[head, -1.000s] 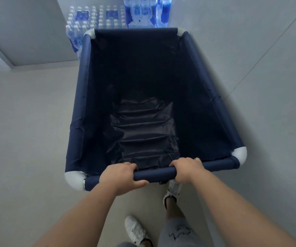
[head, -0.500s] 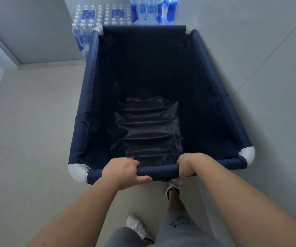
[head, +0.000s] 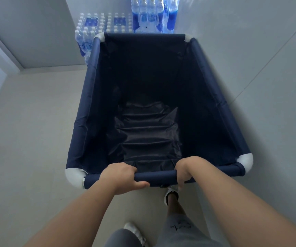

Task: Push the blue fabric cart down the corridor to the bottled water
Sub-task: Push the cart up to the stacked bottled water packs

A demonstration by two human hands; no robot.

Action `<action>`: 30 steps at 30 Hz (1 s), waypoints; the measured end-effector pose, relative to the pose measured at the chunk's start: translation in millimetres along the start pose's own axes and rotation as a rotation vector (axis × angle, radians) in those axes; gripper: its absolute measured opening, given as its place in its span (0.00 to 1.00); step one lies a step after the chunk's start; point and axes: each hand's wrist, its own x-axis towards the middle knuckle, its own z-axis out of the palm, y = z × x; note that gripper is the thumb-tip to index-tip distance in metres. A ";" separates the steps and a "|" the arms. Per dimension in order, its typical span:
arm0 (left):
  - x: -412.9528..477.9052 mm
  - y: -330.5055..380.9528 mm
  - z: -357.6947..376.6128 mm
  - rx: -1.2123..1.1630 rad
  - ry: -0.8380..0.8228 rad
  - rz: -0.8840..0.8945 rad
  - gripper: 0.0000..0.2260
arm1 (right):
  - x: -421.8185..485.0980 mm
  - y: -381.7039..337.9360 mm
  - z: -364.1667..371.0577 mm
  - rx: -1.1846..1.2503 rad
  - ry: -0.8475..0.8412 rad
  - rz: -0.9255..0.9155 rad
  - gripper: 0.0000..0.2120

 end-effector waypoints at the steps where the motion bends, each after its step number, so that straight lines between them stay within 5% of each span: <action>1: -0.1 0.0 0.1 0.000 0.003 -0.001 0.34 | -0.4 -0.5 -1.3 -0.006 -0.009 0.001 0.31; 30: 1.1 -1.7 0.1 -0.050 -0.008 -0.003 0.33 | -11.5 -0.9 4.9 0.051 0.058 -0.019 0.28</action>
